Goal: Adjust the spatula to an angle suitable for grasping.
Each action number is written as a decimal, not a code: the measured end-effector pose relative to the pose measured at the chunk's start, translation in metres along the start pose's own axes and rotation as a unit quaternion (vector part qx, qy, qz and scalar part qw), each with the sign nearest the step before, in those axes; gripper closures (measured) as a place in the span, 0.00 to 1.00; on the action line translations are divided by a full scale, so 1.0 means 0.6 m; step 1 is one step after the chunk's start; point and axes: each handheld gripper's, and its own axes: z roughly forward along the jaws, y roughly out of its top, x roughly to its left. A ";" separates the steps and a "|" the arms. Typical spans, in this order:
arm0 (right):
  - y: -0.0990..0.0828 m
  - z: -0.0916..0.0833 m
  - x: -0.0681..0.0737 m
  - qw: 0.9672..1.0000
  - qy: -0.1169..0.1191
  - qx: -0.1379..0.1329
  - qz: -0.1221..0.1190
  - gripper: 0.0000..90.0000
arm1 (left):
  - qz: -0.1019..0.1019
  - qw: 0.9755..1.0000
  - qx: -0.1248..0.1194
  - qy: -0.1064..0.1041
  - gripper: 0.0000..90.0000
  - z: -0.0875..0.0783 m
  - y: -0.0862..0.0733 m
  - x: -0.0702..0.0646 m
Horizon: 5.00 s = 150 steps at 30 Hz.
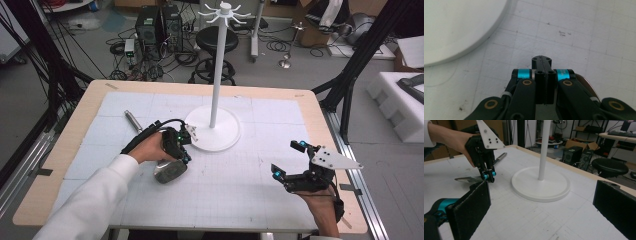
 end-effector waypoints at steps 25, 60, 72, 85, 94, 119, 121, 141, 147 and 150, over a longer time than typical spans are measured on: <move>0.002 -0.006 0.000 1.000 -0.004 -0.004 0.000 0.00 | 0.034 0.998 0.043 -0.022 1.00 -0.004 -0.010 -0.027; 0.001 -0.010 0.000 1.000 -0.008 -0.002 0.000 0.00 | 0.025 0.998 0.056 -0.024 1.00 -0.040 -0.092 -0.030; 0.001 -0.010 -0.001 1.000 -0.010 -0.002 -0.001 0.00 | 0.011 0.998 0.058 -0.014 1.00 -0.054 -0.121 -0.029; 0.000 -0.009 0.000 1.000 -0.009 0.000 0.000 0.00 | -0.008 0.997 0.074 0.006 1.00 -0.071 -0.158 -0.020; 0.000 -0.008 0.000 1.000 -0.009 0.000 0.001 0.00 | -0.028 0.997 0.072 0.014 1.00 -0.077 -0.176 -0.016; 0.002 -0.006 0.002 1.000 -0.006 -0.001 -0.004 0.00 | -0.033 0.997 0.012 0.063 0.86 -0.146 -0.153 -0.022; 0.002 -0.006 0.002 1.000 -0.006 -0.002 -0.005 0.00 | -0.037 0.997 0.006 0.068 0.83 -0.157 -0.149 -0.022; 0.002 -0.005 0.002 1.000 -0.005 -0.002 -0.004 0.00 | -0.152 0.974 -0.085 0.142 0.02 -0.207 -0.127 0.010; 0.002 -0.006 0.001 1.000 -0.004 -0.002 -0.002 0.00 | -0.169 0.972 -0.079 0.145 0.02 -0.203 -0.118 0.026; 0.002 -0.006 0.001 1.000 -0.004 -0.003 -0.003 0.00 | -0.182 0.971 -0.069 0.142 0.02 -0.197 -0.113 0.037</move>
